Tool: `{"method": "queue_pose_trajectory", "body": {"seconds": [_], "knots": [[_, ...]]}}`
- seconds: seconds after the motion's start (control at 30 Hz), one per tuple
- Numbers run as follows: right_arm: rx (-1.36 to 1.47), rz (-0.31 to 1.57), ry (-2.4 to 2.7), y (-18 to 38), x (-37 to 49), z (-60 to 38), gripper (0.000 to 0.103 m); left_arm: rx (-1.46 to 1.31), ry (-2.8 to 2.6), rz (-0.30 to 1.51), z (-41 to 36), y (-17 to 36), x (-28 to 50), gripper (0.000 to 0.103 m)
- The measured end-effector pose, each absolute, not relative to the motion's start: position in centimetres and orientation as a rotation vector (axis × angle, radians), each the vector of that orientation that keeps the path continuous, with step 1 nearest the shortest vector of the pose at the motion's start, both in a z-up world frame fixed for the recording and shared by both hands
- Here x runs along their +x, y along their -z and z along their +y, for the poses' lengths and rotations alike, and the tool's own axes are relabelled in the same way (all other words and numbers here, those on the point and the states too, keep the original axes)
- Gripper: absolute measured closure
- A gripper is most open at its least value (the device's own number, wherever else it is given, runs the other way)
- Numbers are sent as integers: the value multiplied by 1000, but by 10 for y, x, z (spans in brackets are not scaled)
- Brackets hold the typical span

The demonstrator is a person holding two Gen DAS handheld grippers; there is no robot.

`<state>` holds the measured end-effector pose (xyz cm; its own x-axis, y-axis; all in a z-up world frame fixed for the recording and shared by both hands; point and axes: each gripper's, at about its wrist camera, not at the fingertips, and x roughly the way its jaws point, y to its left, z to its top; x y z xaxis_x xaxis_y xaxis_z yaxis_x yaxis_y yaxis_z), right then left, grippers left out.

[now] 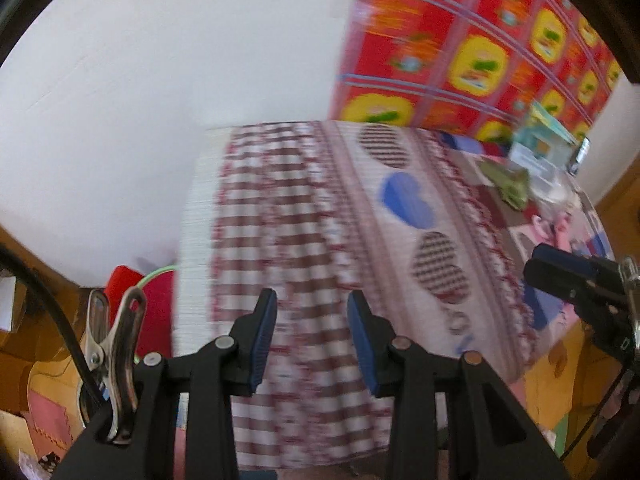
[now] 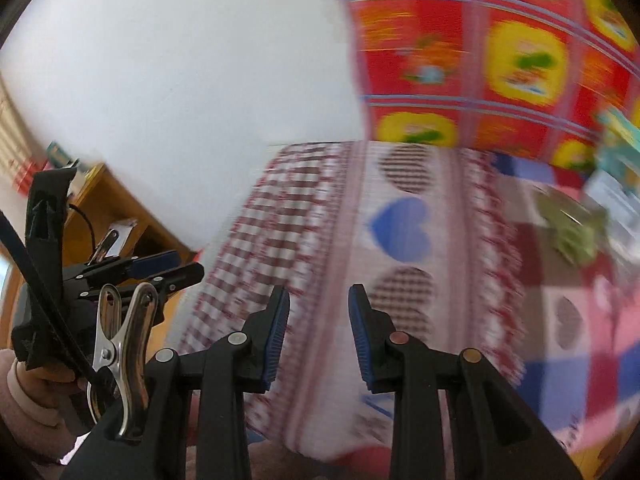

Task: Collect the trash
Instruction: 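Move both grippers back from the bin toward the trash pile, then reach the right gripper toward the clear red-label bottle while the left approaches the pink cloth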

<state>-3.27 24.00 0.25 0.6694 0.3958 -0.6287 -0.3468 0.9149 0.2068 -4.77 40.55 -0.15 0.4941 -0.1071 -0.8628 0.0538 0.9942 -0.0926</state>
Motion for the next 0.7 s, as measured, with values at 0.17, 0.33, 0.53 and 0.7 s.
{"method": "queue_pose_trajectory", "body": {"seconds": [0.17, 0.33, 0.53, 0.7], "knots": [[111, 710, -354, 4, -54, 176, 71, -31, 149, 1043, 345, -4, -54, 65], [142, 699, -301, 12, -74, 113, 71, -23, 191, 1044, 289, -6, -57, 65], [172, 696, -246, 22, -87, 52, 71, 3, 242, 1046, 231, -8, -55, 65], [219, 696, -187, 27, -93, 3, 71, 32, 297, 1054, 189, -9, -44, 65]]}}
